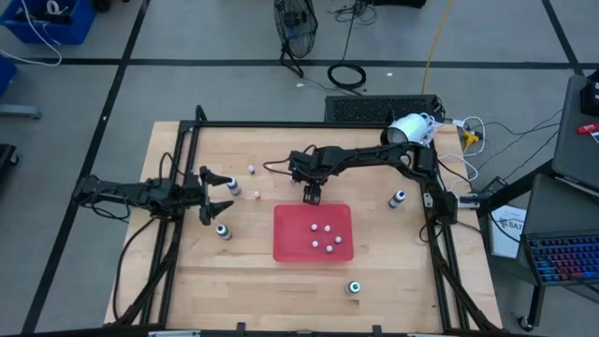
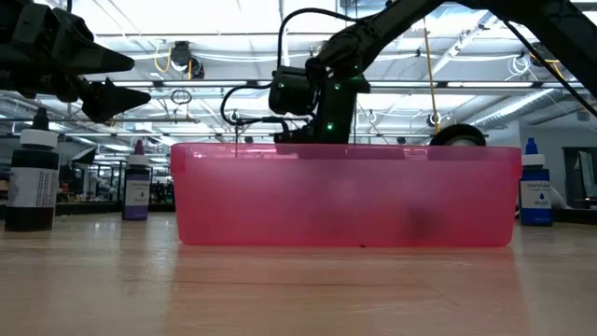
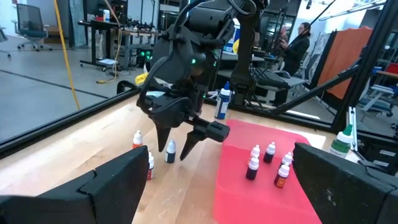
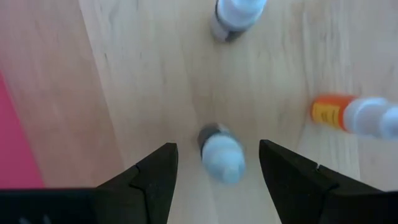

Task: Pick & Place food coloring
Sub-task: Put the small black food coloring bottle into the pink bin

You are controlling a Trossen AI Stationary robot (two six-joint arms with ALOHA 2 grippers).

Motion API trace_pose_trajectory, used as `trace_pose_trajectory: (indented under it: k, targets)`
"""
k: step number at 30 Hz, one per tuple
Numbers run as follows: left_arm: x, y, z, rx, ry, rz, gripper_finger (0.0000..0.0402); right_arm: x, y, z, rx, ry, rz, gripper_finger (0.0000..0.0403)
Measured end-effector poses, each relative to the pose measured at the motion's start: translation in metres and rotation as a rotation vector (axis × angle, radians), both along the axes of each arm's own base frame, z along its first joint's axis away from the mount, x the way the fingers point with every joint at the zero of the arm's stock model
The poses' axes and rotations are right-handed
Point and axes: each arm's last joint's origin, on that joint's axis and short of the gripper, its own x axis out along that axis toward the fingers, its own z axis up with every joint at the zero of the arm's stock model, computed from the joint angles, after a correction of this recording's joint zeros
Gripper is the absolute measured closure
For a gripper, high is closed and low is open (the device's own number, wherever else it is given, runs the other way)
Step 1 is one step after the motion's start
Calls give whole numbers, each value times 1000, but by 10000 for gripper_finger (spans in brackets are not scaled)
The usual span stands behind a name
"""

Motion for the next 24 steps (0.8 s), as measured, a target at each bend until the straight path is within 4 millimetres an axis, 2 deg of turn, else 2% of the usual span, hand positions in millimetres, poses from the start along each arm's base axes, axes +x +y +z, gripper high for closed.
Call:
trace_pose_trajectory:
  k: [14,18,24]
  targets:
    - [0,0,0,0,0,0,9,-2,-7,0,0,0,-16,196]
    - [0,0,0,0,0,0,9,-2,-8,0,0,-1,-19,230]
    - [0,0,0,0,0,0,9,-2,-8,0,-1,-4,-19,321]
